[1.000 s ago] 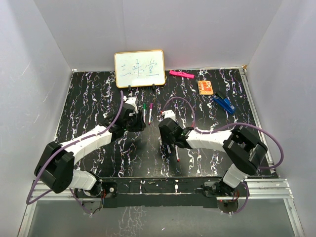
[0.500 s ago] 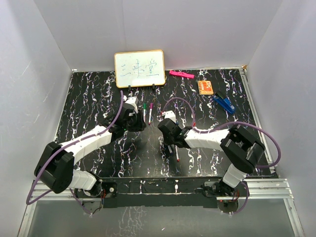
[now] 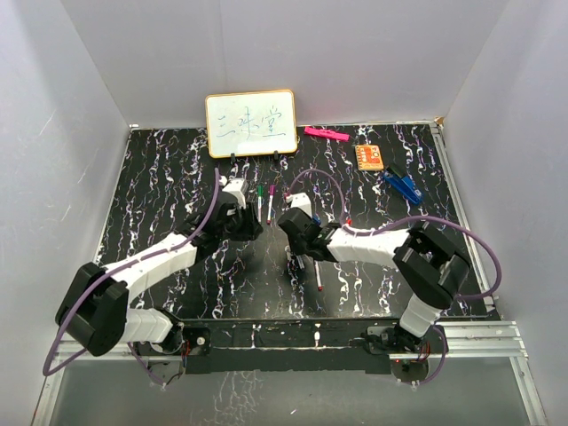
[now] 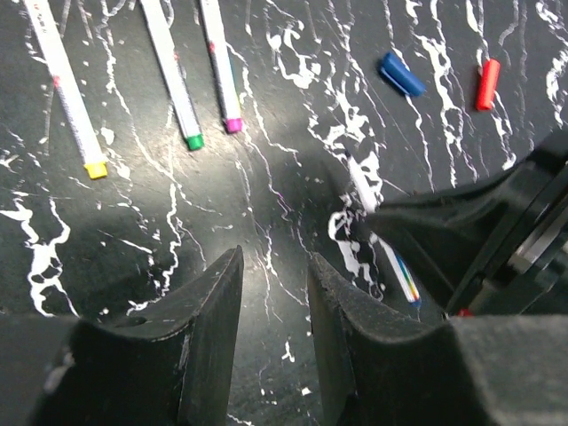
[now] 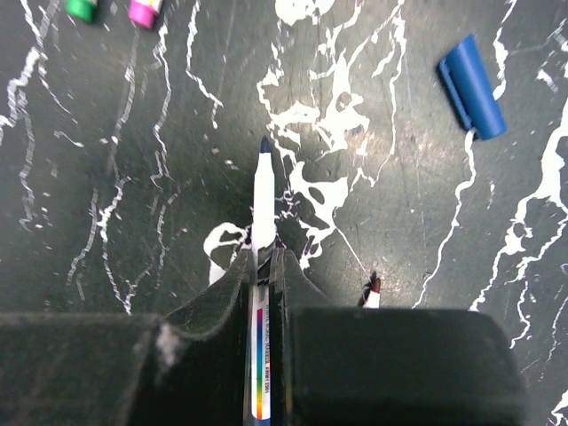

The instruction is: Insert the pens into the pen caps

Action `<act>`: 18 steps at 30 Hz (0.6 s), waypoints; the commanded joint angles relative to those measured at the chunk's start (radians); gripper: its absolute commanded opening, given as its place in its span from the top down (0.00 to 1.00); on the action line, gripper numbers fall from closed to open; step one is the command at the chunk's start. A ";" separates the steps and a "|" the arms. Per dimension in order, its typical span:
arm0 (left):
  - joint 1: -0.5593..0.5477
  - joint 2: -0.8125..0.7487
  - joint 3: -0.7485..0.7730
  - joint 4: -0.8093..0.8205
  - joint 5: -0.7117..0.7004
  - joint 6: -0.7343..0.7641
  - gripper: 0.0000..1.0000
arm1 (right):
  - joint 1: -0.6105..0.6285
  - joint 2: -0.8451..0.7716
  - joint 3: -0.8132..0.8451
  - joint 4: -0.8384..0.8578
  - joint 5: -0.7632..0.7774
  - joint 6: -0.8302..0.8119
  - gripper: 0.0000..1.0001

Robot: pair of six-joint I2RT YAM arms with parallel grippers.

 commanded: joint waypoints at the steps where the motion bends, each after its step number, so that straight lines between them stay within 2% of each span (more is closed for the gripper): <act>1: -0.008 -0.092 -0.064 0.138 0.111 0.027 0.65 | 0.002 -0.117 0.043 0.130 0.083 -0.005 1.00; 4: -0.010 -0.136 -0.124 0.275 0.197 0.003 0.58 | 0.001 -0.239 -0.021 0.288 0.071 -0.022 1.00; 9: -0.014 -0.159 -0.165 0.434 0.316 -0.040 0.56 | -0.001 -0.422 -0.155 0.501 0.053 -0.036 1.00; 18: -0.022 -0.117 -0.195 0.698 0.476 -0.154 0.52 | -0.001 -0.523 -0.227 0.604 0.045 -0.024 1.00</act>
